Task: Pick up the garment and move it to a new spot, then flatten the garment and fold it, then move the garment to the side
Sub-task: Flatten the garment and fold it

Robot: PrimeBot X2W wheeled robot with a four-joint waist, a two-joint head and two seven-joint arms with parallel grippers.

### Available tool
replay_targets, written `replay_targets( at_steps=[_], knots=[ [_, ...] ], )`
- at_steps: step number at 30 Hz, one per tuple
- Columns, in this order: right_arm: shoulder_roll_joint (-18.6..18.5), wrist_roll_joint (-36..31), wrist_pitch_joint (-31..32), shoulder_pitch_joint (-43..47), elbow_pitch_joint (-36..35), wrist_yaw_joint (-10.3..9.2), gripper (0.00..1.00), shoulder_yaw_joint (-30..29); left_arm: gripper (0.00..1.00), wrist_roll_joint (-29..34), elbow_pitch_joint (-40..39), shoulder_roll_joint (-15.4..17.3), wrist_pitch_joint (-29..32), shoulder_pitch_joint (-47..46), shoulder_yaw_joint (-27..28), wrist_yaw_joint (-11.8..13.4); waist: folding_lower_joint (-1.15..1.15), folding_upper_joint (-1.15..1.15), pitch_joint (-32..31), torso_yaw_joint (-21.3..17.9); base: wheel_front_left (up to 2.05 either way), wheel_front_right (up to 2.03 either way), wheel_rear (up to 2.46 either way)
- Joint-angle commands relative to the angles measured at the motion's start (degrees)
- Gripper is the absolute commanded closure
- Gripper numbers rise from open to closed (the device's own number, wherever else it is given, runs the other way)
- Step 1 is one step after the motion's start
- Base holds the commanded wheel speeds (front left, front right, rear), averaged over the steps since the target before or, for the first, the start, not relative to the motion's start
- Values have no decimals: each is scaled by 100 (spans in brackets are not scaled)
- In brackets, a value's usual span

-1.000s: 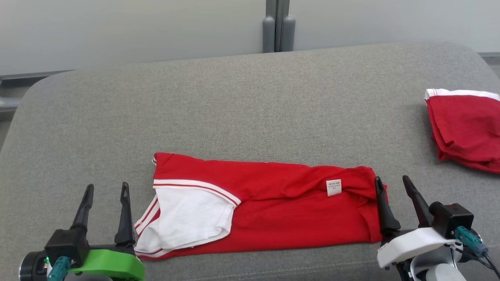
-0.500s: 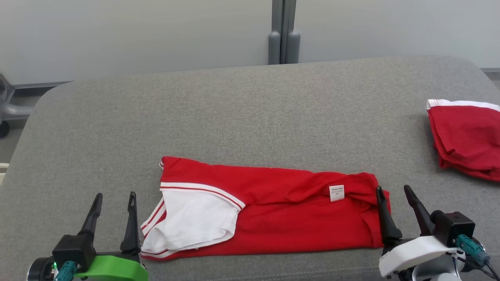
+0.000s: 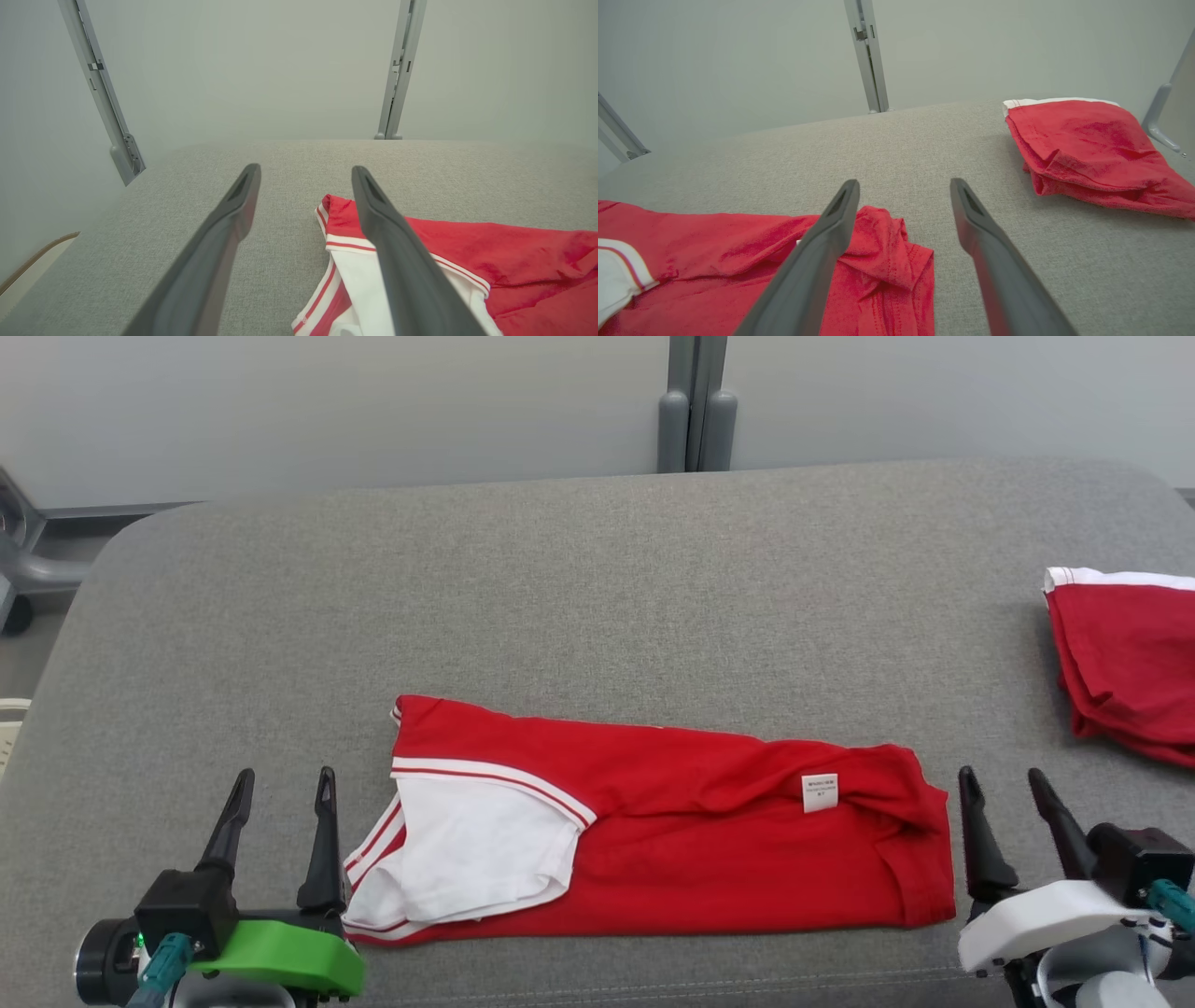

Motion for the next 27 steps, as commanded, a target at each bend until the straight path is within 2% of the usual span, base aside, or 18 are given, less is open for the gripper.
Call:
replay_targets(
  at_steps=[1, 8, 17, 27],
  knots=[
    [-89, 26, 12, -148, 129, -1, 0, -123, 0, 91, -20, -30, 0, -138, -5, -31, 0, 0, 136, 33, 0, 0, 0],
    [-302, 126, 13, -830, 1132, -1, 0, -452, 0, 181, 23, -140, 1, -485, -71, -142, 0, 0, 638, 109, 0, 0, 0],
    [-354, 177, -192, -1522, 2457, -1, 0, -211, 0, 319, 105, -279, 0, -839, -61, -297, 0, 0, 1119, 215, 0, 0, 0],
    [-201, 797, -369, -1127, 2676, 1, 0, 601, 0, 437, 224, -408, 1, -914, 88, -411, 0, 0, 1254, 206, 0, 0, 0]
  ],
)
